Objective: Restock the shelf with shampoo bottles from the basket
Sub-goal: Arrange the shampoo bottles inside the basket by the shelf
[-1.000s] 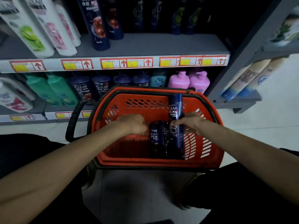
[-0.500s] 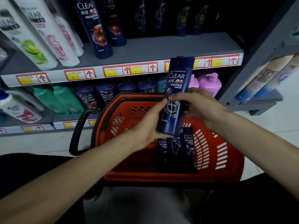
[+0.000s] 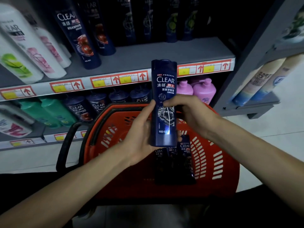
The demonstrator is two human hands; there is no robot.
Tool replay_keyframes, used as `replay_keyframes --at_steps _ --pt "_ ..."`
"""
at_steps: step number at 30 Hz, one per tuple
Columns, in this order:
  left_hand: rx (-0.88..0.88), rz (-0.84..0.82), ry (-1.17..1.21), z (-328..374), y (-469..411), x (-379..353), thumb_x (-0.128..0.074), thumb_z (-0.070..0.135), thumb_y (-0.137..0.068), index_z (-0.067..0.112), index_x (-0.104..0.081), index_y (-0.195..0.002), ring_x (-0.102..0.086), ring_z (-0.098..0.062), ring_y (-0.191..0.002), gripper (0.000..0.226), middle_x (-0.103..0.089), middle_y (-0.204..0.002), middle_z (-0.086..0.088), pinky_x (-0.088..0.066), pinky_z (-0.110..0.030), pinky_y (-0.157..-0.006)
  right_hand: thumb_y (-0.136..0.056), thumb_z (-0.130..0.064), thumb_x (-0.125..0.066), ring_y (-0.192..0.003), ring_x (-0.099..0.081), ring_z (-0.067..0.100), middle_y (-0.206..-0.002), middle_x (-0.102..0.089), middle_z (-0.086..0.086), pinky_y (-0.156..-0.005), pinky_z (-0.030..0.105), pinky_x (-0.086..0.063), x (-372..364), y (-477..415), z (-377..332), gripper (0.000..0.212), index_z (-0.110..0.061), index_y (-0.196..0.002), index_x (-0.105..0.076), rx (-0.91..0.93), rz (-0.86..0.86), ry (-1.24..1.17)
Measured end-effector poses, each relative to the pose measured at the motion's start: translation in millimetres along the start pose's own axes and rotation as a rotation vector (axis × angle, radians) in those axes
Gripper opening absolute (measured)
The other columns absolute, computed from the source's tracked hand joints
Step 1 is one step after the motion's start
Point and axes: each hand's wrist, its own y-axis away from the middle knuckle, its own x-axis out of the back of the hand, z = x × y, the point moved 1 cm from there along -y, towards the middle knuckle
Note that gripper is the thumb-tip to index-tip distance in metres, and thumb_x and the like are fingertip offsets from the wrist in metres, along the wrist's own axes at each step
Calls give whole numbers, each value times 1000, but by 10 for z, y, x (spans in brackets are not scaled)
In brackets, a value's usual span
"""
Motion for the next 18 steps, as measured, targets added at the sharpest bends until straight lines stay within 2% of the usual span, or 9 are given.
replay_keyframes --at_steps 1,2,4,6,9,11,13,16,18 --pt "-6 -15 16 9 9 -29 -54 61 -93 9 -65 -122 -63 -38 -97 61 -63 -107 -20 -41 -60 -107 -83 -24 -66 -67 -58 24 -82 -69 9 -48 28 -43 -10 16 -14 25 -8 -103 -69 -12 -9 -37" --pt "-20 -28 18 25 24 -62 -55 57 -94 10 -65 -124 -63 -37 -98 57 -63 -108 -20 -40 -59 -108 -85 -23 -62 -60 -51 23 -77 -64 9 -44 27 -36 -17 35 -26 23 -8 -102 -66 -27 -15 -71" --pt "-79 -22 -8 57 57 -108 -55 50 -96 14 -68 -125 -66 -30 -93 48 -67 -108 -14 -44 -55 -105 -82 -21 -60 -58 -42 25 -77 -57 12 -47 30 -28 -35 55 -51 26 -7 -104 -62 -35 -24 -129" --pt "-144 19 -80 87 88 -129 -57 46 -95 21 -67 -130 -67 -23 -92 44 -70 -110 -8 -48 -47 -96 -78 -19 -58 -68 -44 29 -92 -54 19 -52 34 -30 -35 59 -72 37 -1 -110 -61 -2 -53 -182" --pt "-205 121 -227 120 97 -102 -69 49 -85 21 -70 -124 -66 -21 -87 48 -70 -101 -6 -51 -36 -83 -74 -13 -54 -91 -49 33 -110 -58 24 -70 42 -41 -24 67 -67 58 13 -126 -53 44 -71 -209" --pt "-260 243 -335 144 98 -88 -79 49 -76 15 -69 -116 -65 -17 -76 54 -68 -86 0 -50 -30 -69 -72 -9 -52 -101 -54 35 -119 -63 28 -93 50 -46 -22 77 -57 63 11 -131 -51 48 -72 -201" --pt "-345 403 -479 167 97 -73 -83 50 -70 14 -63 -107 -66 -13 -74 56 -67 -85 1 -48 -25 -65 -75 -4 -48 -114 -59 41 -131 -61 29 -111 53 -41 -31 72 -56 61 9 -134 -53 45 -84 -189" --pt "-488 591 -701 210 103 -27 -90 43 -69 16 -54 -101 -64 -3 -69 56 -64 -90 1 -47 -18 -62 -79 5 -39 -129 -56 41 -130 -66 24 -116 52 -40 -41 50 -54 58 4 -135 -55 13 -75 -186" --pt "-534 649 -777 245 113 12 -92 43 -65 17 -51 -103 -65 -4 -71 62 -63 -90 2 -51 -23 -65 -78 6 -39 -128 -58 39 -128 -68 22 -115 51 -42 -45 41 -51 58 1 -133 -58 -2 -85 -178"
